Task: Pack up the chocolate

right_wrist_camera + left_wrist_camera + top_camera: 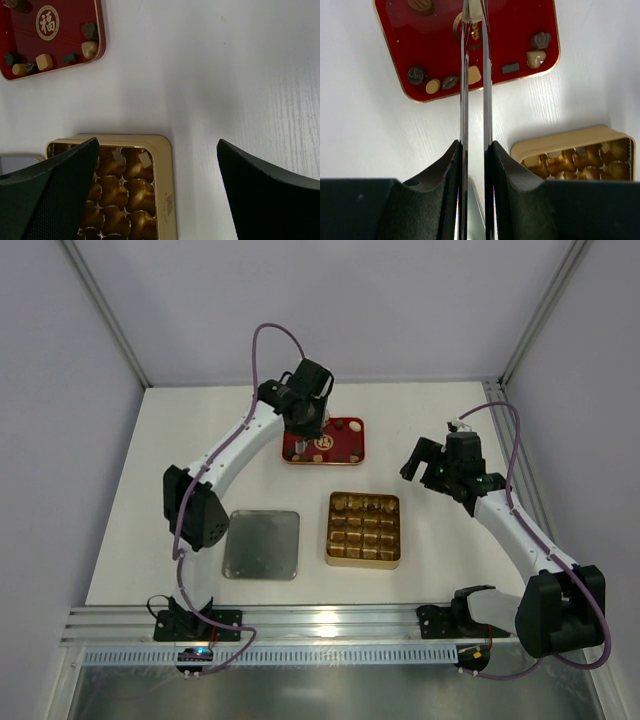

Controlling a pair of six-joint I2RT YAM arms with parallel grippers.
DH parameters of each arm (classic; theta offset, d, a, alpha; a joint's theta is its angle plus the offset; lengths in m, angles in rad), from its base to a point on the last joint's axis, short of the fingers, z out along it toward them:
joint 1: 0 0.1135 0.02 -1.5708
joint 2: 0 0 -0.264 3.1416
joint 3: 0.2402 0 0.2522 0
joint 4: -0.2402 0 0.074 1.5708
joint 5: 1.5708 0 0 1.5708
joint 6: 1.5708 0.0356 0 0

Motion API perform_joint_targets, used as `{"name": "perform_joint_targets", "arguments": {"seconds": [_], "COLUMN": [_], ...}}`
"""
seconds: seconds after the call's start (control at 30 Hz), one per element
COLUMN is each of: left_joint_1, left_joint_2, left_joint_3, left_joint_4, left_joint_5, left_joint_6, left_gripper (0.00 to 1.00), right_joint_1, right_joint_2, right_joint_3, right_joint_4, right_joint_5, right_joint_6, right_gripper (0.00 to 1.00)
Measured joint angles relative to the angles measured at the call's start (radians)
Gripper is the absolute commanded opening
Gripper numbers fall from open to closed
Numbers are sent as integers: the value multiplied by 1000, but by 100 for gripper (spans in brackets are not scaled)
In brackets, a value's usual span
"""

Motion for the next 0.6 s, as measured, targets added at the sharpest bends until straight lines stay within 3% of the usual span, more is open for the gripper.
{"name": "perform_joint_targets", "arguments": {"seconds": [0.37,0.6], "left_joint_1": [-66,-227], "left_joint_2": [-340,-531], "left_joint_3": [-304,-478], "left_joint_4": [-13,-27], "left_joint_5": [63,90], "left_joint_6": [-6,-31], "left_gripper": [25,26], "right_joint_1": [0,0], "right_joint_2": [0,0], "right_joint_3": [0,0], "right_joint_4": [0,-9], "right_joint_5": [4,8], "right_joint_6": [0,0], "right_gripper": [100,100]}}
